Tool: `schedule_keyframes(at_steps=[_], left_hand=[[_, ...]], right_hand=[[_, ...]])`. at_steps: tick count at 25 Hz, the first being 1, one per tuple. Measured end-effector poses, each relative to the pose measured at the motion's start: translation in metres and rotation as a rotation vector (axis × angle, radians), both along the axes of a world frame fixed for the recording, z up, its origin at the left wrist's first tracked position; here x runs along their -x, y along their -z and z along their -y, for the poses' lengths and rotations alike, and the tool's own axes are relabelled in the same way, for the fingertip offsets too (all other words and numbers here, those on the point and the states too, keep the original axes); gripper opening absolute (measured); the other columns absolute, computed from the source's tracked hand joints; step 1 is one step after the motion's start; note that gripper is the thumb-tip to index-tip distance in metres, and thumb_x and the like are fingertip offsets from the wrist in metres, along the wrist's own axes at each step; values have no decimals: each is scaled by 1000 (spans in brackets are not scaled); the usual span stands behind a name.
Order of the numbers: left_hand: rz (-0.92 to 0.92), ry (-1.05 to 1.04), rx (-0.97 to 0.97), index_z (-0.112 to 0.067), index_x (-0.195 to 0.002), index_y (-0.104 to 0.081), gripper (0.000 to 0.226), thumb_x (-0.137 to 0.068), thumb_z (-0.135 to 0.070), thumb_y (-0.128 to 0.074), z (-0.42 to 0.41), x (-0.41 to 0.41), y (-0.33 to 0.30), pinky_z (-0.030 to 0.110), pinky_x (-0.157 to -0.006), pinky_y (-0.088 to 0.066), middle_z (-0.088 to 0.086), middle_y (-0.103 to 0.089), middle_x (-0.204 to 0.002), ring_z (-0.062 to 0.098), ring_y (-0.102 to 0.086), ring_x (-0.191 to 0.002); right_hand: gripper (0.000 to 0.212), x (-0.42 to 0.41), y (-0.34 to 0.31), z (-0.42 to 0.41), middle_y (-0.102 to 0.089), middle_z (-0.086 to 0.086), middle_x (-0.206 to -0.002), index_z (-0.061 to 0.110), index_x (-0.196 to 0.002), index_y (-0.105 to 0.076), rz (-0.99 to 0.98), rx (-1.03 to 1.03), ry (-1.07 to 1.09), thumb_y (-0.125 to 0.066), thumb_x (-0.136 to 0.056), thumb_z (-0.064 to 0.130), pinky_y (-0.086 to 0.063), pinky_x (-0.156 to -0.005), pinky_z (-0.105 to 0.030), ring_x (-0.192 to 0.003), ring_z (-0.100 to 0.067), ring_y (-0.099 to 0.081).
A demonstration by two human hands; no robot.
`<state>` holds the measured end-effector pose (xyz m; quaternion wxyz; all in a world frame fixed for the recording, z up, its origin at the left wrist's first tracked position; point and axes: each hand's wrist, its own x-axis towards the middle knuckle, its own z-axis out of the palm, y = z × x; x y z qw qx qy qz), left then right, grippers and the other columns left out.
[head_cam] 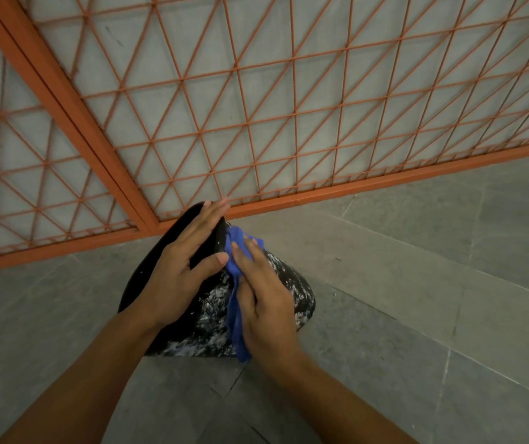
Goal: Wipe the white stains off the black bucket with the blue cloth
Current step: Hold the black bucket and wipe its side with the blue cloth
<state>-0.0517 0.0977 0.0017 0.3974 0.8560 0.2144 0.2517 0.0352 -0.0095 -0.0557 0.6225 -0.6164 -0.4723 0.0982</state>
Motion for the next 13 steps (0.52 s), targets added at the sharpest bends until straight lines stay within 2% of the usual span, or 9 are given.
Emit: schedule_keyframes(at_steps=[4, 6, 8, 10, 12, 13], left_hand=[[-7, 3, -15, -34, -145, -33, 64, -84, -45, -50, -2, 1, -1, 25, -120, -16, -22, -28, -155, 1, -14, -147], [-3, 30, -51, -33, -146, -33, 65, -85, -44, -51, 0, 5, 1, 20, -118, -15, -21, -29, -155, 3, -15, -147], [13, 25, -58, -39, -145, -34, 65, -84, -52, -54, -1, 7, 1, 17, -117, -15, -23, -30, -153, 3, -16, -147], [15, -8, -43, -48, -141, -33, 63, -83, -58, -54, -3, 6, 0, 17, -117, -16, -28, -30, -151, 4, -18, -147], [9, -23, -34, -45, -143, -33, 63, -84, -49, -52, -2, 7, -1, 19, -118, -16, -30, -28, -151, 3, -17, -147], [4, -8, -41, -39, -146, -33, 64, -84, -45, -51, 0, 8, -2, 20, -118, -15, -28, -28, -152, 2, -16, -147]], right_hand=[[49, -7, 9, 10, -30, 15, -141, 25, -133, -34, -141, 49, 52, -40, -91, 2, -16, -108, -7, -136, 3, -17], [51, 11, 9, 20, -29, 9, -144, 24, -134, -34, -78, 38, 51, -41, -89, 1, -16, -109, -10, -137, 0, -17], [49, 10, 4, 10, -31, 2, -144, 19, -134, -36, 6, 9, 0, -43, -89, 0, -17, -111, -15, -137, -5, -20], [44, -6, -1, -4, -37, 3, -140, 16, -132, -42, -85, 38, -17, -42, -91, 2, -21, -112, -18, -134, -4, -26], [43, -15, 6, -1, -39, 6, -138, 21, -131, -42, -158, 81, 50, -41, -91, 5, -22, -111, -20, -131, -1, -27], [44, -12, 10, 8, -36, 7, -140, 25, -131, -39, -174, 98, 76, -39, -91, 8, -21, -110, -16, -132, 2, -24]])
